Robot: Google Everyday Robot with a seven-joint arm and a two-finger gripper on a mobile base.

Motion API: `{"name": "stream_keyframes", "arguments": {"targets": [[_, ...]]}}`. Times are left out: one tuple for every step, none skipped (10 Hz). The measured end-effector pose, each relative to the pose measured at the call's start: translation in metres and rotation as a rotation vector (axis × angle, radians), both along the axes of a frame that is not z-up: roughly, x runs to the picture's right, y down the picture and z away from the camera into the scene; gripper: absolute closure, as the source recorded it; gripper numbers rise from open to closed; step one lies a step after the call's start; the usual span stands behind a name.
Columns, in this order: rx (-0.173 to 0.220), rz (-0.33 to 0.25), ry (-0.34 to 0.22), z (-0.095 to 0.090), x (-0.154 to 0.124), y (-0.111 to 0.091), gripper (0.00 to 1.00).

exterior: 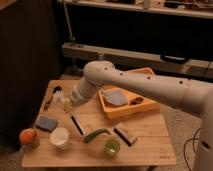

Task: Place brush in paper cup

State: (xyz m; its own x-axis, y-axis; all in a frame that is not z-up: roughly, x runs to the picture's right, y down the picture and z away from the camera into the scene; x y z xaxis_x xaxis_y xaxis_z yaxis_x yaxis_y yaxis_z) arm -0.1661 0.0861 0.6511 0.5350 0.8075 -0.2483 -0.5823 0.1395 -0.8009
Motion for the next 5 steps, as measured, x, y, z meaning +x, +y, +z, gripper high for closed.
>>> {"name": "stream_keyframes", "arguments": {"targets": [[-0.001, -0.016, 0.001, -0.003, 0.007, 0.007, 1.00], [-0.001, -0.041, 0.006, -0.005, 0.008, 0.013, 1.00], [-0.010, -0.069, 0.015, -0.006, 0.010, 0.018, 1.00], [-0.023, -0.094, 0.018, -0.008, 0.013, 0.023, 1.00], [-0.041, -0.128, 0.017, -0.011, 0.023, 0.031, 1.00]]}}
